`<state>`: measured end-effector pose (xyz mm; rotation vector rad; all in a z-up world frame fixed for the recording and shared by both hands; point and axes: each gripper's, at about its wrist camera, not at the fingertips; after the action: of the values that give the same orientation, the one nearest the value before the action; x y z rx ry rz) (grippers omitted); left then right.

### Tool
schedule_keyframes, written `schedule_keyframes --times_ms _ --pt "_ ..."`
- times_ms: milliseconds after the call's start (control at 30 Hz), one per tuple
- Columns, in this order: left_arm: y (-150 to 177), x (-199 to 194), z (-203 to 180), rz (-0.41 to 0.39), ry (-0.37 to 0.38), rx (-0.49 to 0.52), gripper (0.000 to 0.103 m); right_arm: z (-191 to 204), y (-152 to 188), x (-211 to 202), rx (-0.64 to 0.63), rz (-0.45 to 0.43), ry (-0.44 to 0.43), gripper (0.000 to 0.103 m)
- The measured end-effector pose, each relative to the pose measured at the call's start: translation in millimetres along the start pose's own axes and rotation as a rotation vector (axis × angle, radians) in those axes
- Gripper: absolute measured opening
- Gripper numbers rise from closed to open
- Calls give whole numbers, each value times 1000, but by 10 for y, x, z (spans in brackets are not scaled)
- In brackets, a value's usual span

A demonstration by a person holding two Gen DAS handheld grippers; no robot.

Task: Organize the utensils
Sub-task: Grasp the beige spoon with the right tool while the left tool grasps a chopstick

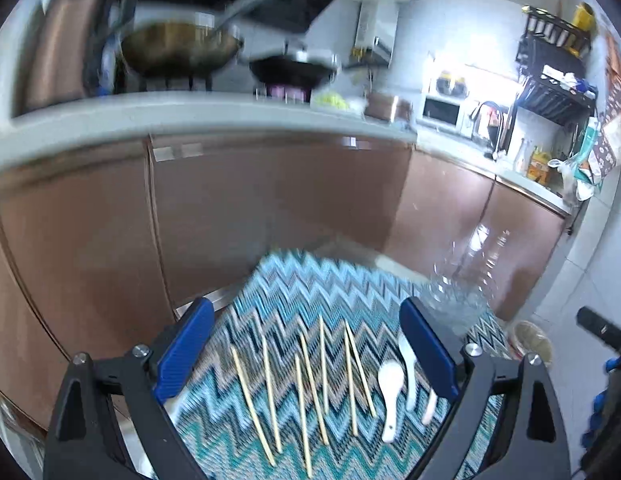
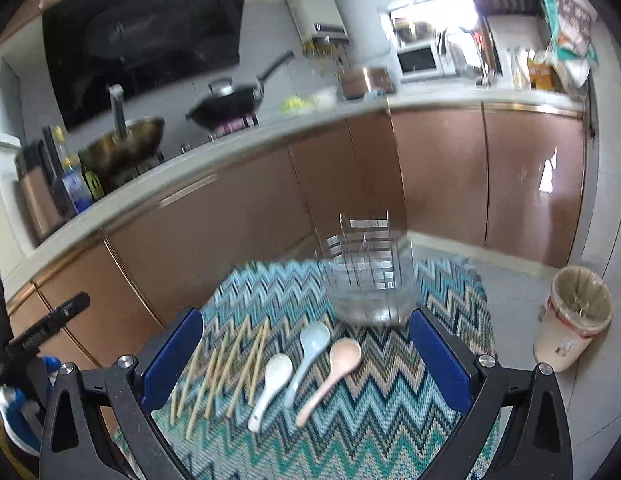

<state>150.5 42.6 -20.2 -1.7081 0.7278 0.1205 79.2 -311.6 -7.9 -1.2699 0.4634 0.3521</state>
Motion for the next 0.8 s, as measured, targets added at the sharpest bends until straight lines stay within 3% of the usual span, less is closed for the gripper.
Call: schedule_keyframes --times_ms 100,167,233,333,400,533,800 --pt "65 216 145 52 -29 -19 94 -123 110 287 27 69 8 103" --pt "114 399 241 109 -5 -50 94 -208 204 543 35 133 19 103" --pt "168 607 288 164 18 -65 94 -281 297 778 44 190 12 95" --pt "249 871 245 234 108 -67 93 -324 426 1135 29 268 -18 72" --pt "287 1067 239 269 128 -72 93 -352 524 1368 18 324 -38 57" --pt "290 1399 399 333 156 -142 90 -429 662 1785 23 404 -71 45" --pt "179 2159 709 507 172 -207 62 -480 731 2292 -9 469 -97 34"
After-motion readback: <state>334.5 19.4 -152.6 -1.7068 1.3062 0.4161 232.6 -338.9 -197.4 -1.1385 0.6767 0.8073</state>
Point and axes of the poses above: each gripper's, at about its wrist camera, not at the fingertips, and x roughly the way its jaws point, z to its left, y to its underside, and after that the axes turned 12 degrees about y, right-handed
